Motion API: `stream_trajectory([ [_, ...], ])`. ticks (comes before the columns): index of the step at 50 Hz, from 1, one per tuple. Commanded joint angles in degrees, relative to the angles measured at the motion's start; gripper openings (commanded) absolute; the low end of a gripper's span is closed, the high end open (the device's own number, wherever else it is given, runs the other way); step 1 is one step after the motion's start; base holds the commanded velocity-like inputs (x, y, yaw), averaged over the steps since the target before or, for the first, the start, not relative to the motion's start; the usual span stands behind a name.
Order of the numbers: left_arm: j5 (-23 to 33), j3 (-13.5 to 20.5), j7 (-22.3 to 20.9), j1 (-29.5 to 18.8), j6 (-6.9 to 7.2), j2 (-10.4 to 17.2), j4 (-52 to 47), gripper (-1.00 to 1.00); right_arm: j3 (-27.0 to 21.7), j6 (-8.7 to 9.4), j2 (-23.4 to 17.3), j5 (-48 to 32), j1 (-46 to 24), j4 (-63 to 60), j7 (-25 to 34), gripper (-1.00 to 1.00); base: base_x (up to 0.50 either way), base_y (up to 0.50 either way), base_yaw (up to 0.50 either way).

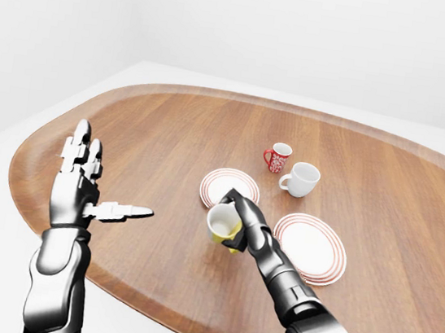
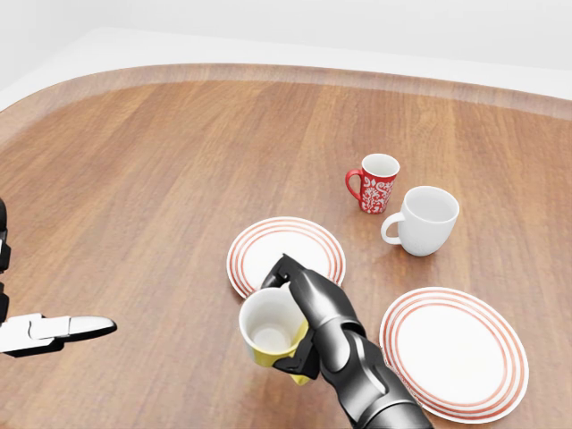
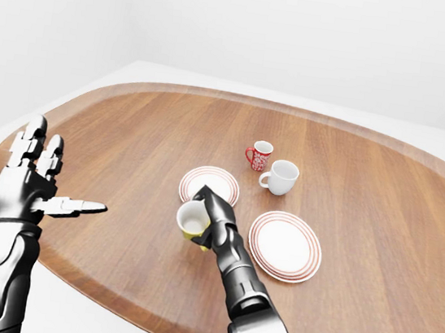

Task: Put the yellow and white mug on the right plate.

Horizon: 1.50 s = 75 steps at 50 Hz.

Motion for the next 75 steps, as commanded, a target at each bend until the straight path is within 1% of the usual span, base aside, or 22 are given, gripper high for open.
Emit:
stream_trajectory([
  [1,0.0,0.1,0.1,-0.1,0.0,0.1,0.0,1.0,-2.2,0.43,-3.5,-0.5,-1.8,-2.2,1.0,-1.0,0.0,0.0,0.0],
  [4,0.1,0.0,0.1,-0.1,0.0,0.0,0.2,1.0,-2.8,0.27,-4.7,0.2,-2.6,-1.6,1.0,-1.0,0.0,0.0,0.0],
  [9,0.1,0.0,0.0,0.0,0.0,0.0,-0.1,1.0,-3.6,-0.57,-6.4,1.3,-4.4,1.0,0.5,-1.0,0.0,0.0,0.0],
  [16,0.2,0.0,0.1,0.1,0.0,0.0,0.0,1.0,-4.6,-0.57,-8.5,2.4,-6.4,5.1,-0.5,-1.0,0.0,0.0,0.0],
  [39,0.5,-0.3,0.2,-0.2,0.0,0.0,1.2,1.0,-6.9,-0.57,-14.4,5.2,-10.0,10.3,-0.7,-1.0,0.0,0.0,0.0],
  [75,0.8,-0.6,0.3,-0.2,0.0,0.0,1.5,1.0,-10.2,-0.57,-21.5,9.6,-11.6,15.6,-0.8,-1.0,0.0,0.0,0.0],
])
